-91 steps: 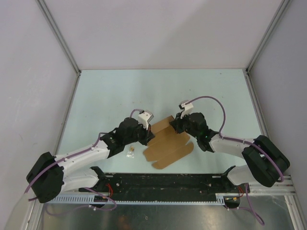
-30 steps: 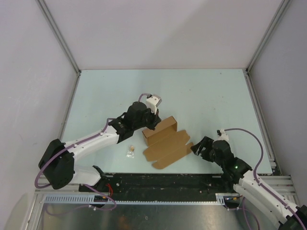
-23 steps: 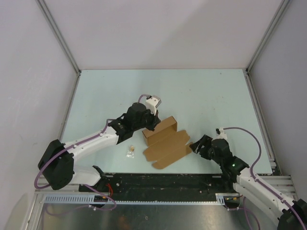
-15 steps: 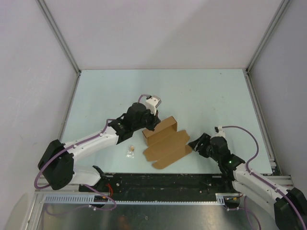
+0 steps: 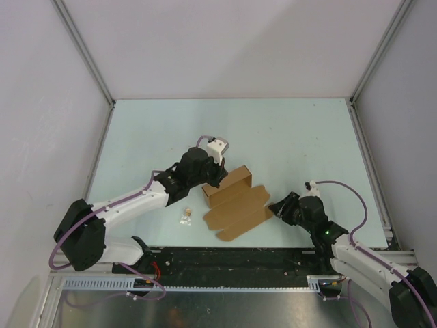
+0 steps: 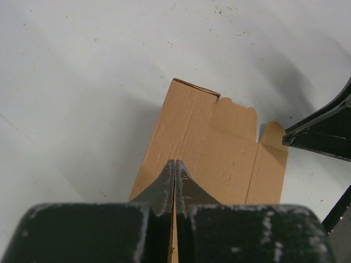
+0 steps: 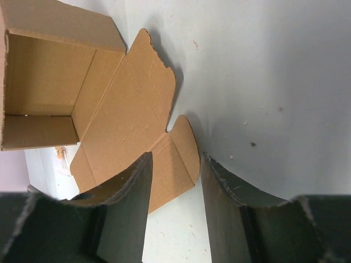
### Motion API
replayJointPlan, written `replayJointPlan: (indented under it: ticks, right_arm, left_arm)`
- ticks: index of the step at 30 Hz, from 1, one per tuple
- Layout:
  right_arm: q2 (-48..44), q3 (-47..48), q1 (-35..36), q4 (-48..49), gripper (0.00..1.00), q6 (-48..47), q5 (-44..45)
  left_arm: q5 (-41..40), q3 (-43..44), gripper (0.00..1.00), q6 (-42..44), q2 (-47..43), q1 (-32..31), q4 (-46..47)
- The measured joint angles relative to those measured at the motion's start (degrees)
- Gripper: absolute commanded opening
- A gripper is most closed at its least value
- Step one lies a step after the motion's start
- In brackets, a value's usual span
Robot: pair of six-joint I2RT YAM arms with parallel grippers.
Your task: Fold the paper box
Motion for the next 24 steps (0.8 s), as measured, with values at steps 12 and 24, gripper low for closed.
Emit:
replayJointPlan:
  ticks: [12, 24]
  right_arm:
    - [0.46, -0.11, -0.09, 4.28, 0.34, -0.68, -0.42]
    - [3.3, -0.13, -0.09, 7.61, 0.15, -1.9, -0.44]
  left_arm:
    - [0.15, -0.37, 0.0, 0.0, 0.0, 0.37, 0.85]
    - [0.42, -1.09, 0.0, 0.0, 0.0, 0.76, 0.87]
